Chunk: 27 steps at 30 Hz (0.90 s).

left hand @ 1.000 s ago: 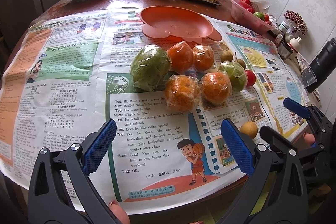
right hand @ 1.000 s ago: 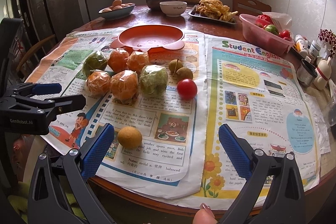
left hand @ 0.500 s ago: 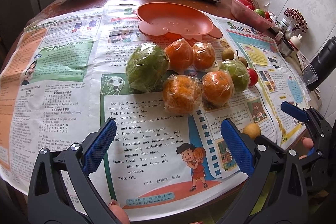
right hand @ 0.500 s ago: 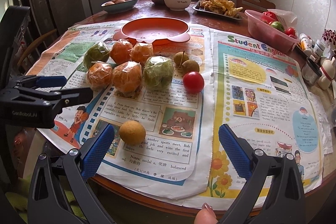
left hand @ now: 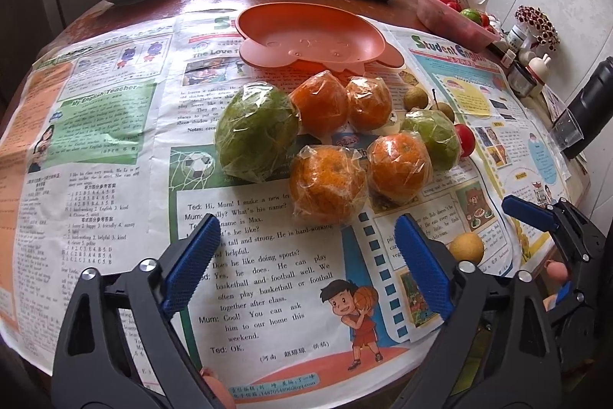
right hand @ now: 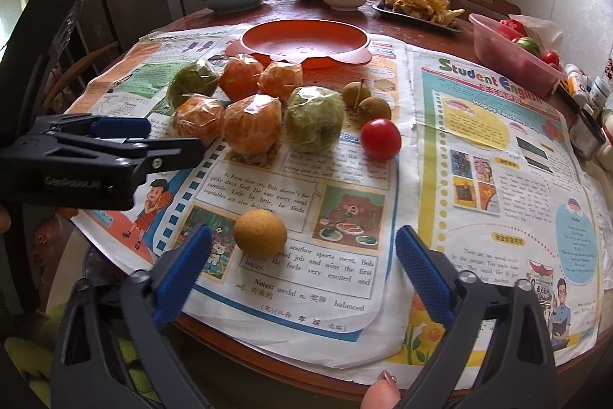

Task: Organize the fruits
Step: 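Close left gripper on a bagged mandarin while right gripper grasps a small yellow fruit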

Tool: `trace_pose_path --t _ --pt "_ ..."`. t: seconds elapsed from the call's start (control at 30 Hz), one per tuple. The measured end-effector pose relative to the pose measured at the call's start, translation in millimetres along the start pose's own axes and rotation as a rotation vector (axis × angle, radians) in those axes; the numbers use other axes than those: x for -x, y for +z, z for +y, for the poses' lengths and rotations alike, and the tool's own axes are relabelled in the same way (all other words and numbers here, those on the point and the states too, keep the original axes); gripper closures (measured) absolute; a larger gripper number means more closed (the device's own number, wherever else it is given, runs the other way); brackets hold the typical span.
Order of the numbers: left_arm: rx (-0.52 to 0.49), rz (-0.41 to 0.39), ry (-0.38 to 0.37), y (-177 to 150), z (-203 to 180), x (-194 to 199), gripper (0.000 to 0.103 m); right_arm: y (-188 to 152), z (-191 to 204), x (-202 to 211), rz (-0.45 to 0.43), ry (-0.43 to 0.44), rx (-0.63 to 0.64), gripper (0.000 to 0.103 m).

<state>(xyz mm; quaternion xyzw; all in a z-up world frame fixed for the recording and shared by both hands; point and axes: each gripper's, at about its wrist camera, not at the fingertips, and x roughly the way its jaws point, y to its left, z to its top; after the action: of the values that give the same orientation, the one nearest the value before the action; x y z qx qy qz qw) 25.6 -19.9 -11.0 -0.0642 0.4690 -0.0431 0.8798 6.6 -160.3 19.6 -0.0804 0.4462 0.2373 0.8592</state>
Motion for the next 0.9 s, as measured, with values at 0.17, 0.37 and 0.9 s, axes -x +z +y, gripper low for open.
trace_pose_path --t 0.17,0.37,0.9 --pt "-0.004 -0.01 -0.014 3 1 -2 0.036 0 3 -2 0.002 0.019 0.031 0.045" --pt "-0.005 -0.016 -0.037 7 0 -4 0.051 -1 11 -1 -0.016 0.046 0.085 0.076" --pt "-0.036 -0.021 -0.025 13 -9 -11 0.07 6 -9 -2 -0.026 0.087 0.063 0.077"
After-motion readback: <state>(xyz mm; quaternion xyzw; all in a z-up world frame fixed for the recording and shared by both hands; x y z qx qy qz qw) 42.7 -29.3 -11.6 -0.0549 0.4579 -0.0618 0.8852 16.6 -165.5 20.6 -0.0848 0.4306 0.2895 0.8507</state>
